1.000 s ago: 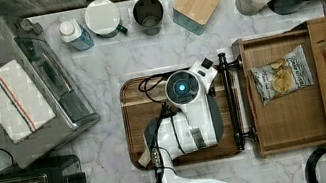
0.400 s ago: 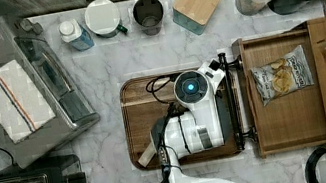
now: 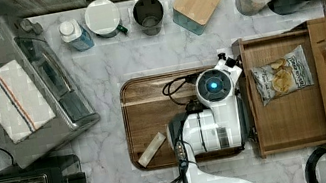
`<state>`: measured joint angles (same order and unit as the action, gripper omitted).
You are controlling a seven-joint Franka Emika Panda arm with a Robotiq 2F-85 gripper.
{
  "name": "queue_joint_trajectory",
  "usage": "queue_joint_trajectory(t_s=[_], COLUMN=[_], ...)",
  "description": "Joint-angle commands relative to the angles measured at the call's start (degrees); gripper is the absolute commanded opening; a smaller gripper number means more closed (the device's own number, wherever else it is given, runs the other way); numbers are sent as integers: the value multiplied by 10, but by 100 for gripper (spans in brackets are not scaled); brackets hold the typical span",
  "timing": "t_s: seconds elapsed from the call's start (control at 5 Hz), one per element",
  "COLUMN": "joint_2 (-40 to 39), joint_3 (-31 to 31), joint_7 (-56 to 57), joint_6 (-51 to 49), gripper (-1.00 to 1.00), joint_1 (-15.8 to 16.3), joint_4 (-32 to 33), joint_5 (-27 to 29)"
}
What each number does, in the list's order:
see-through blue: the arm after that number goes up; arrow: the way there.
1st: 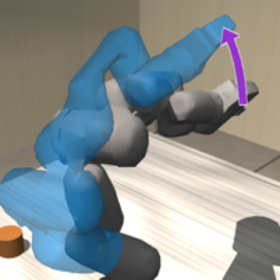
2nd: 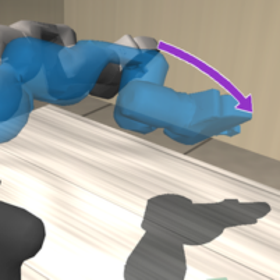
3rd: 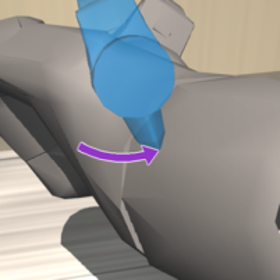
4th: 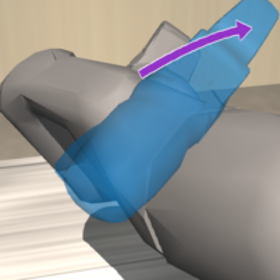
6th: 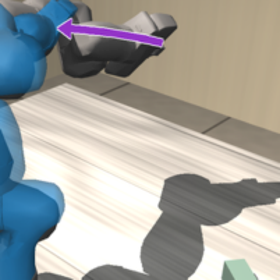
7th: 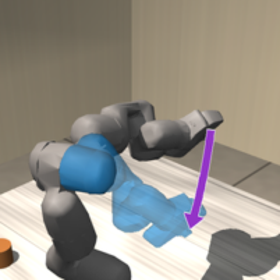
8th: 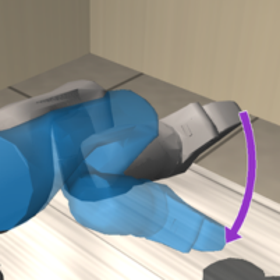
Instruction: Close the drawer.
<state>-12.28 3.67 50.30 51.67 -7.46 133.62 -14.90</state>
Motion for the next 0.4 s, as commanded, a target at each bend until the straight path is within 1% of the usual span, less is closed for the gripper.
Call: queue_joint_trajectory(t_s=[0.2, 0.4], joint_2=[26, -12], joint_3=[63, 44], joint_7=[40, 129], joint_6=[131, 80], gripper=[-100, -100], joint_1=[-73, -119], joint_4=[-1, -70], joint_5=[-49, 86])
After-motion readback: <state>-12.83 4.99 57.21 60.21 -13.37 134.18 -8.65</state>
